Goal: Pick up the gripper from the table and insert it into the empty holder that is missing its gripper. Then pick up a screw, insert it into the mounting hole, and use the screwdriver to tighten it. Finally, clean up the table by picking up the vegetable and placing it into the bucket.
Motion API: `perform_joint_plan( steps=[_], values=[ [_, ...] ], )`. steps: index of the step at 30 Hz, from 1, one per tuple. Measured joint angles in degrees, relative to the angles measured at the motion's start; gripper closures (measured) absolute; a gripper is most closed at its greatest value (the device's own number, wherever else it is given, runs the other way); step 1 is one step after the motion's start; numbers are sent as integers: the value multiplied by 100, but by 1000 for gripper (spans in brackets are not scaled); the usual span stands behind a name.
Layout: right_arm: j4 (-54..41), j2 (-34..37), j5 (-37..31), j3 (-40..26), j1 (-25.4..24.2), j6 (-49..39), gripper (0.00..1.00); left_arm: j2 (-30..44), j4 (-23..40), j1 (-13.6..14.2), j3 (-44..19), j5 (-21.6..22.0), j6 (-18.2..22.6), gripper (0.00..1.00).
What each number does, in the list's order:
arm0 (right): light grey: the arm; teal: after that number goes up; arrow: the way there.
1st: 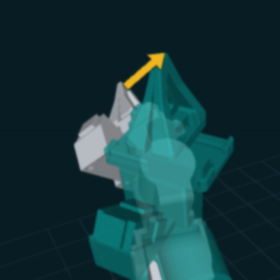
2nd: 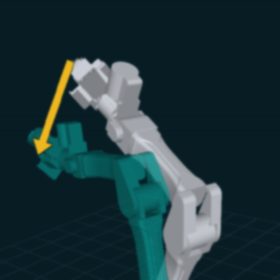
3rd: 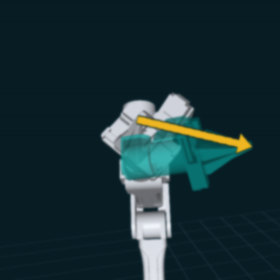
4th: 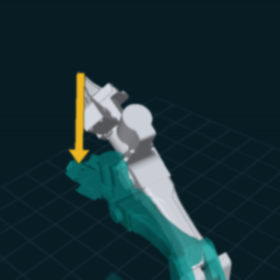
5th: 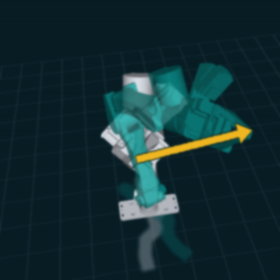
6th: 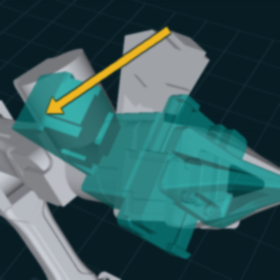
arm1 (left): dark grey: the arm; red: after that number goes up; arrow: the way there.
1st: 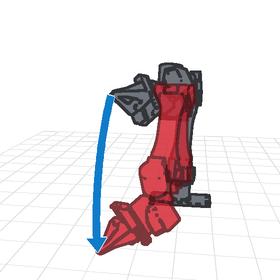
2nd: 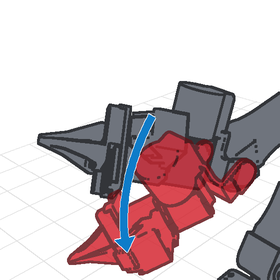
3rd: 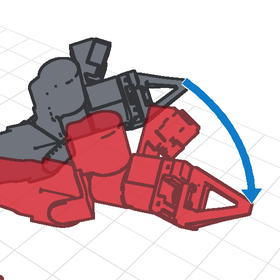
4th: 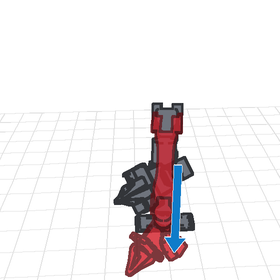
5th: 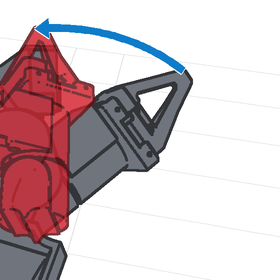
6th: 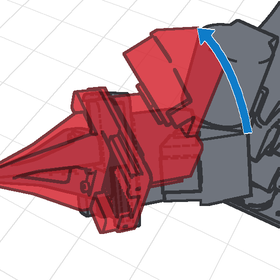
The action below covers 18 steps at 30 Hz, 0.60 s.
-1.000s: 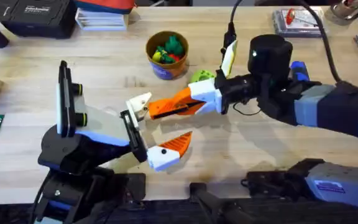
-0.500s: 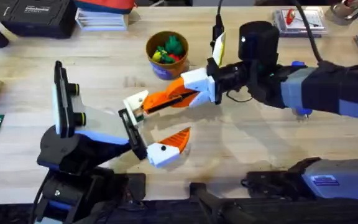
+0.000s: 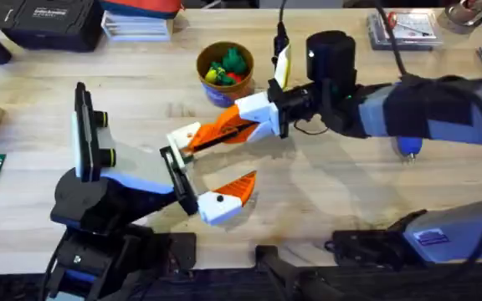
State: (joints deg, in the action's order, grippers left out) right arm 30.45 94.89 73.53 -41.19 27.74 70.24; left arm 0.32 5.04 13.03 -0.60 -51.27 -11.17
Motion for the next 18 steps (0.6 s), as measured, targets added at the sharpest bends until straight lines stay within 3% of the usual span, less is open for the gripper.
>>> perform_joint_plan(
  steps=[18],
  values=[
    [-126,236,-391,-520,397,-13,994,-2,-31,-75,0,405,14,14]
  ],
)
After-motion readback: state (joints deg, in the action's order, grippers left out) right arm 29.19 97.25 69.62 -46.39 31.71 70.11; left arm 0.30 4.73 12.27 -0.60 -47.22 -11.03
